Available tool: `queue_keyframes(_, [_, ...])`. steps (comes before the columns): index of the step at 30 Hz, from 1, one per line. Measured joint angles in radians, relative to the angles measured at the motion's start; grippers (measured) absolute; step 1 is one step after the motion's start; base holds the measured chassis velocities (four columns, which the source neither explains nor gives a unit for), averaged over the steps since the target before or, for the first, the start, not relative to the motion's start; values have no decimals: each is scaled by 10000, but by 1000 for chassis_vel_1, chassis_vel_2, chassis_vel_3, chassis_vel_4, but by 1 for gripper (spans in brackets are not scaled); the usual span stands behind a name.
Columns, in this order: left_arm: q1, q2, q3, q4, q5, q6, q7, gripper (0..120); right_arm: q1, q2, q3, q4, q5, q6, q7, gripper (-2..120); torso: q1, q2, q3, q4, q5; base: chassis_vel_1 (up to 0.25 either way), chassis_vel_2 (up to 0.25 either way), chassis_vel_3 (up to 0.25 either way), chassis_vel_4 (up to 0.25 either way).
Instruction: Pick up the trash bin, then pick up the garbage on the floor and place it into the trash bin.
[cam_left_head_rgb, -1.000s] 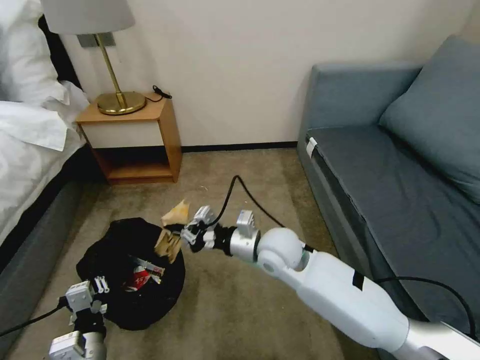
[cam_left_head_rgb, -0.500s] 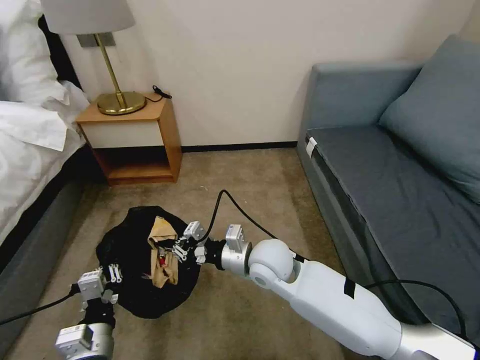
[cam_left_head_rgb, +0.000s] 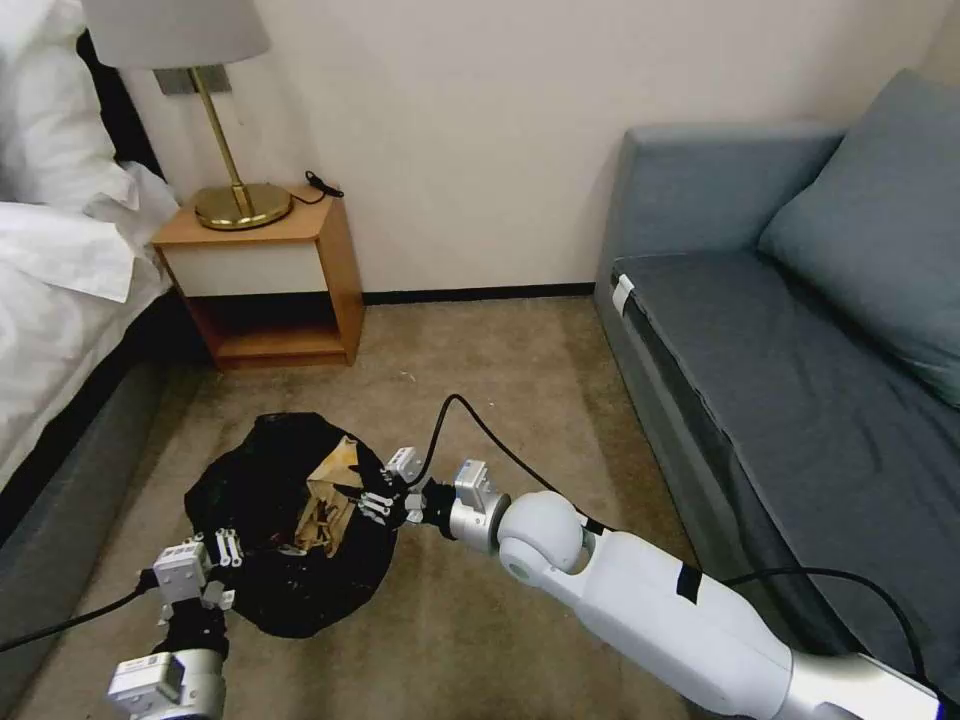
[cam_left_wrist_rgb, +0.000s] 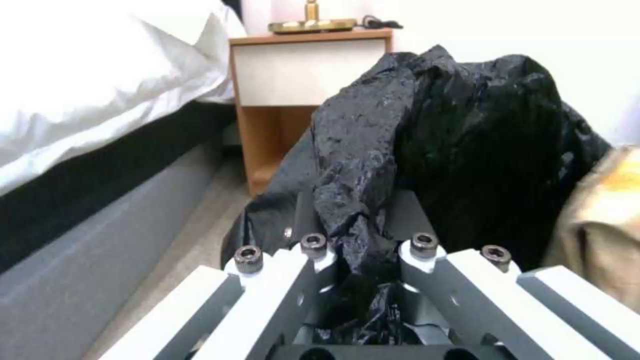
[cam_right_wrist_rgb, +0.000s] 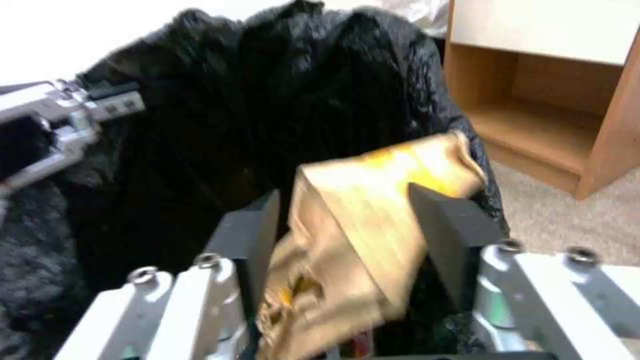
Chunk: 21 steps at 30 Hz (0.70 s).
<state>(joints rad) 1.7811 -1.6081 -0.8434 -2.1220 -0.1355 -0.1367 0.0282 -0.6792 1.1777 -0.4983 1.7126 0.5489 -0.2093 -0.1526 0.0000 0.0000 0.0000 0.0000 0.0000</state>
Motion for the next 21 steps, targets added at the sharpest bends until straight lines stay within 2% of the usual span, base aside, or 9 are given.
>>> queue_keyframes(4, [-77,0,-123,206,-244,-28,-148,7,-234,-173,151,476,-34,228,30,73,0,0,0,0,0,0,0,0,0])
queue_keyframes(5, [-77,0,-123,206,-244,-28,-148,7,-234,-173,151,476,-34,228,30,73,0,0,0,0,0,0,0,0,0])
queue_keyframes(9, [-189,0,-243,383,-638,-31,-308,7,-433,-352,498,887,13,466,104,90,0,0,0,0,0,0,0,0,0])
queue_keyframes(10, [-189,0,-243,383,-638,-31,-308,7,-433,-352,498,887,13,466,104,90,0,0,0,0,0,0,0,0,0])
queue_keyframes(12, [-273,0,-261,457,-930,-7,-360,7,-496,-437,657,975,83,552,274,98,0,0,0,0,0,0,0,0,0])
queue_keyframes(15, [-371,0,-277,533,-1306,27,-396,7,-540,-465,779,983,95,622,465,99,0,0,0,-1,0,0,0,0,0])
queue_keyframes(19, [-675,0,-367,645,-2955,258,-603,7,-668,-466,1218,841,131,671,1013,100,0,0,0,0,1,0,0,0,0])
queue_keyframes(20, [-675,0,-367,645,-2955,258,-603,7,-668,-466,1218,841,131,671,1013,100,0,0,0,0,1,0,0,0,0])
queue_keyframes(21, [-861,0,-433,754,-3667,393,-828,7,-743,-521,1393,725,138,674,1091,100,0,0,1,0,1,0,0,0,0])
